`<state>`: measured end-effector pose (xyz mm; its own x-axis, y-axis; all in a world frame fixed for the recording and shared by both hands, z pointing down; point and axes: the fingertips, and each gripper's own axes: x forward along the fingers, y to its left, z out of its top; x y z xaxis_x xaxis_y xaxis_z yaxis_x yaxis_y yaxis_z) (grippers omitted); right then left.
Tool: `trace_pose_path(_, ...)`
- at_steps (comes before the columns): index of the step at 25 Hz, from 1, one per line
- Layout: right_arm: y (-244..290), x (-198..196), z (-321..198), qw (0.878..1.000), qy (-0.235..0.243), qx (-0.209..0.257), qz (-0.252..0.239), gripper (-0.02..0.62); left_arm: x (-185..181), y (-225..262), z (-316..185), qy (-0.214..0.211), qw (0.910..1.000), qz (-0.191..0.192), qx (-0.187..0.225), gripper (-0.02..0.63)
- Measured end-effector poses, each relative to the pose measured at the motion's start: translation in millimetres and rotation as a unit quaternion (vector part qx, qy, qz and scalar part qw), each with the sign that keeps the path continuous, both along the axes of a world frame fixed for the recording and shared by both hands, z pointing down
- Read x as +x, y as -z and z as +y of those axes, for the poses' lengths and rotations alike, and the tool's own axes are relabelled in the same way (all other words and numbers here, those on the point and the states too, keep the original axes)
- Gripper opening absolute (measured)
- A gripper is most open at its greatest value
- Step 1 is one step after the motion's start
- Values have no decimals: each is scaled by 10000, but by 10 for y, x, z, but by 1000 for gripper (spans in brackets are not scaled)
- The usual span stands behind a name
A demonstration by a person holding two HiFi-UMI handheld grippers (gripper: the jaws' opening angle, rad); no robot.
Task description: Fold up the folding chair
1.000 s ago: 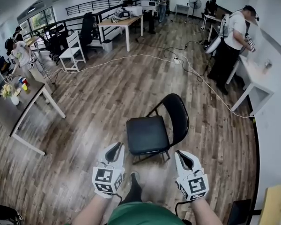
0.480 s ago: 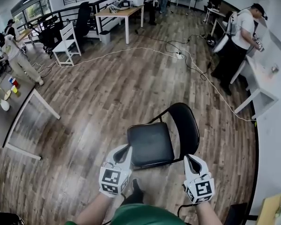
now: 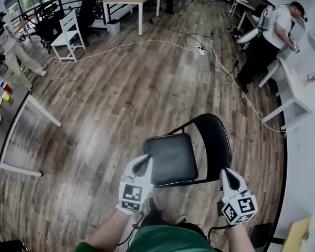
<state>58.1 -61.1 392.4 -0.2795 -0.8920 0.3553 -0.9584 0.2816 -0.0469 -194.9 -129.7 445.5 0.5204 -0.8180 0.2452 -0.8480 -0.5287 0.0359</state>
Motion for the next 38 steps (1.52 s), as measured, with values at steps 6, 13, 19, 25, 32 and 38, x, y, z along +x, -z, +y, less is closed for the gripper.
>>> trace_pose_path(6, -122, 241, -208, 9995, -286, -134, 37, 3, -62, -317, -182, 60, 9998, -1, -181, 12)
trace_pose_path(13, -361, 641, -505, 9995, -236, -206, -25, 3, -71, -786, -259, 367, 9972, -111, -637, 12)
trace_pose_path(19, -605, 931, -947, 9989, 451, -102, 73, 3, -33, -1051, -300, 1172, 9784, 902, -1444, 12)
trace_pose_path(25, -1025, 1369, -1261, 9962, 787, -329, -157, 3, 192, -1434, -297, 1339, 9570, 1891, -1744, 15)
trace_pose_path(32, -1263, 1511, -1506, 9900, 1319, -436, -261, 3, 179, -2278, -215, 1592, 9158, 2807, -2390, 177)
trace_pose_path(38, -1431, 1715, -1586, 9930, 1065, -479, -179, 3, 44, -3120, -48, 1710, 8886, 2970, -3050, 250)
